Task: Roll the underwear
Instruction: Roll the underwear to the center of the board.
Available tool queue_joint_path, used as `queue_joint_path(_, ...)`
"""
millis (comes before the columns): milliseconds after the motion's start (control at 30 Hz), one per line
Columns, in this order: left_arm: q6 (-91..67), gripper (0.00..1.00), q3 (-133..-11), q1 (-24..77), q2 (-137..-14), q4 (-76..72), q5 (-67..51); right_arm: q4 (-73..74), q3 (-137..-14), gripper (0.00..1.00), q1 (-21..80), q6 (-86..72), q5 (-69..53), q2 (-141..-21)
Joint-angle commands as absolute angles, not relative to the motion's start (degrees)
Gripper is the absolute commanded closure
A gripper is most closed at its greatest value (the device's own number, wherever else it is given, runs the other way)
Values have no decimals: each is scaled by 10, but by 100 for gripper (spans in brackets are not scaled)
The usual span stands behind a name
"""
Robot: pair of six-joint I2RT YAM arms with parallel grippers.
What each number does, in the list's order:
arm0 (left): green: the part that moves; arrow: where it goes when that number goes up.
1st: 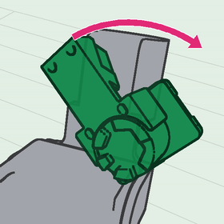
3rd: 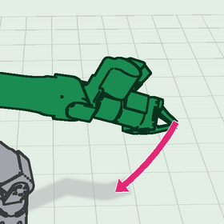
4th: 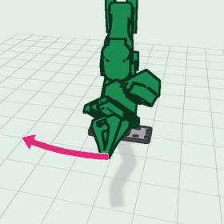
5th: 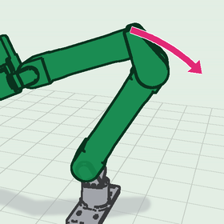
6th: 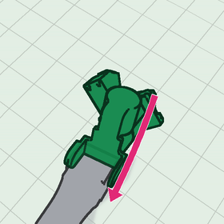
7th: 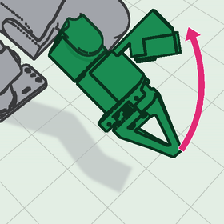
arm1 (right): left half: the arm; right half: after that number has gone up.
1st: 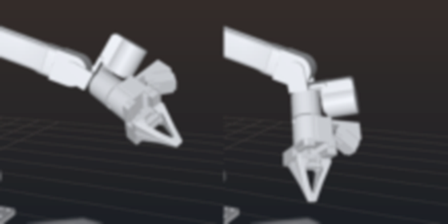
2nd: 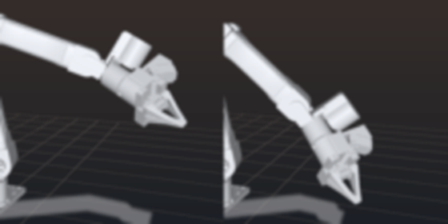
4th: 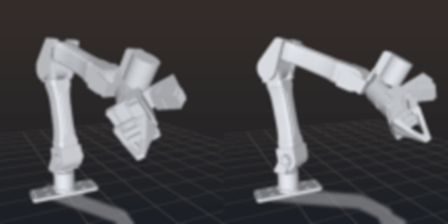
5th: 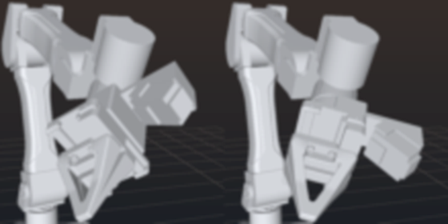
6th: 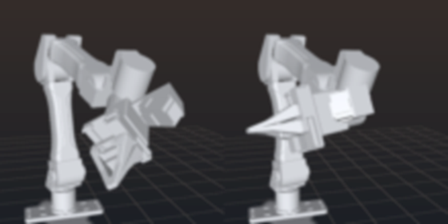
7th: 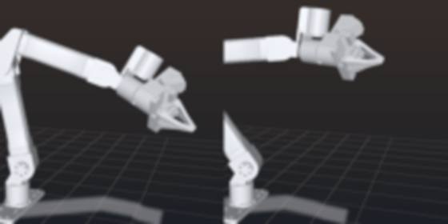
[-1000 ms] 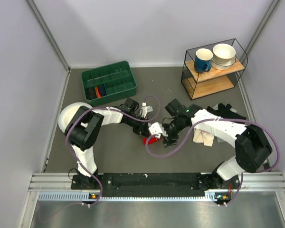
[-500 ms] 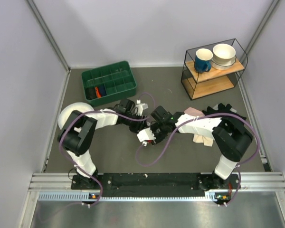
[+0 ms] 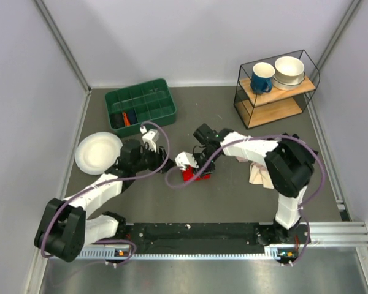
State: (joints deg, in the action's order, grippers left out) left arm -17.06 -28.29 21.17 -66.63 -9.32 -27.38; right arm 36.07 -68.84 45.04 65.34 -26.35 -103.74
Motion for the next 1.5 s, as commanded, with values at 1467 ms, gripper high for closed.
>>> queue_joint_path(1467, 423, 39, -502, 470, -880, 92, -142, 853, -1069, 76, 271, 518, -551, -1430)
